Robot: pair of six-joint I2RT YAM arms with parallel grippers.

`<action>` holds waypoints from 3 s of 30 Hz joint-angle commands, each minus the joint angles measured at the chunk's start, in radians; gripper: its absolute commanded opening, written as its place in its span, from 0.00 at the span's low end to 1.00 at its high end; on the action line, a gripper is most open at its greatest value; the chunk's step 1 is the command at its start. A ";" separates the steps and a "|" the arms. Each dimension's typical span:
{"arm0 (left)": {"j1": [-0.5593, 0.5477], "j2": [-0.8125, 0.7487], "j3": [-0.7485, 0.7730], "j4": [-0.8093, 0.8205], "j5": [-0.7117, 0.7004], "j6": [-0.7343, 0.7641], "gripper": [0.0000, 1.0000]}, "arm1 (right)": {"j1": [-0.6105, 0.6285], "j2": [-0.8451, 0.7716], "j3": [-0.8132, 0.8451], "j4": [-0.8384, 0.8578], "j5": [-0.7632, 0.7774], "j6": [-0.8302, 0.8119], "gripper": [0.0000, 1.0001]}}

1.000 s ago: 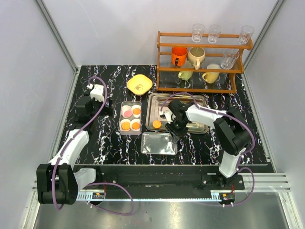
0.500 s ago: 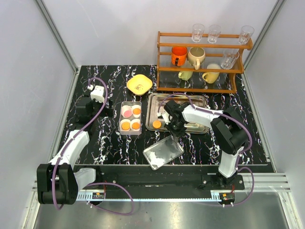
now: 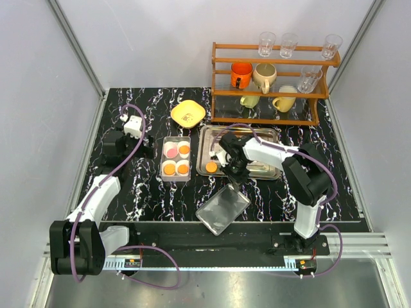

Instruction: Pack the cookies

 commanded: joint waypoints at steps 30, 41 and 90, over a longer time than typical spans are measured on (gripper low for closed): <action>-0.122 0.084 0.321 -0.473 0.835 0.152 0.99 | 0.013 -0.238 0.259 0.352 0.263 -0.063 0.00; -0.159 0.185 0.400 -0.476 0.836 0.123 0.99 | 0.011 -0.367 0.105 0.578 0.220 -0.123 0.00; -0.439 0.220 0.485 -0.500 0.309 0.029 0.00 | 0.013 -0.462 0.016 0.696 0.363 -0.123 0.05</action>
